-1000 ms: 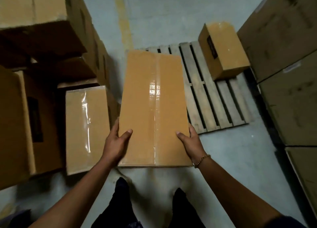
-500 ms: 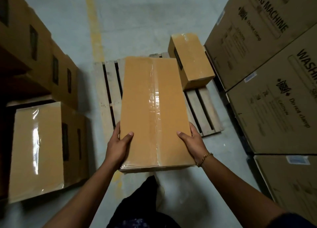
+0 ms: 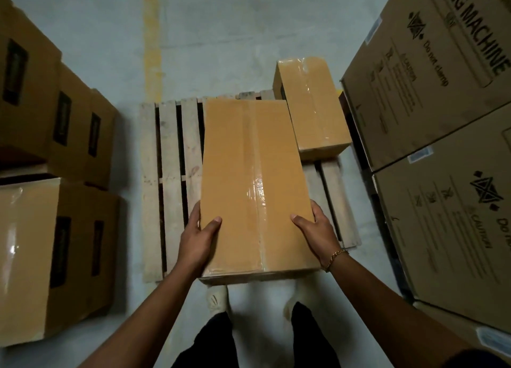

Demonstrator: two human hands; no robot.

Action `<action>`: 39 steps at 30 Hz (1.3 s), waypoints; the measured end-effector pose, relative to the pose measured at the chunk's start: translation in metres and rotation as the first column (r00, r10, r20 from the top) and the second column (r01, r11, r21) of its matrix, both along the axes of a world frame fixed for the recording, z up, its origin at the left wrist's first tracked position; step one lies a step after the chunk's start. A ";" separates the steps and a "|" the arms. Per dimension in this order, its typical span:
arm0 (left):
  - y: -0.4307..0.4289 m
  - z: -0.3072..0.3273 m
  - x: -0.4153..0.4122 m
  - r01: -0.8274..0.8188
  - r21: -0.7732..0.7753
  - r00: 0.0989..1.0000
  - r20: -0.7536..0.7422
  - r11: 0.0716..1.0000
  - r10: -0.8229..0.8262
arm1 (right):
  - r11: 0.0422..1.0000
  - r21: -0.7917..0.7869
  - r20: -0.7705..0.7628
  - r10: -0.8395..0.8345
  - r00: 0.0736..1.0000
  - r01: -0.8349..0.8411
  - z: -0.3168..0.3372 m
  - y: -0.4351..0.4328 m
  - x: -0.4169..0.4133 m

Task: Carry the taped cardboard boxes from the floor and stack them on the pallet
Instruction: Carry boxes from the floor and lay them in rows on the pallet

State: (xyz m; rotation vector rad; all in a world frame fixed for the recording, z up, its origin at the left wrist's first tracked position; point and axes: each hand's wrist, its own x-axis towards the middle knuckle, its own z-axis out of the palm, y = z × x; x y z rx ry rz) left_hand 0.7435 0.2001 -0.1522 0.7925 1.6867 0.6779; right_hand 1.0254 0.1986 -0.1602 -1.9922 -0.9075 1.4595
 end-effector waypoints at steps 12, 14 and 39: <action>0.104 -0.178 0.102 -0.096 0.042 0.994 -0.040 0.995 0.097 | 0.990 0.045 0.055 0.133 0.990 -0.136 -0.174 0.143 0.096; 0.122 -0.218 0.104 -0.092 0.064 0.995 -0.036 0.994 0.094 | 0.990 0.062 0.064 0.123 0.990 -0.127 -0.212 0.160 0.098; 0.238 -0.452 0.130 -0.102 0.273 0.994 -0.007 0.957 0.108 | 0.943 0.269 0.217 0.136 0.967 -0.193 -0.425 0.278 0.127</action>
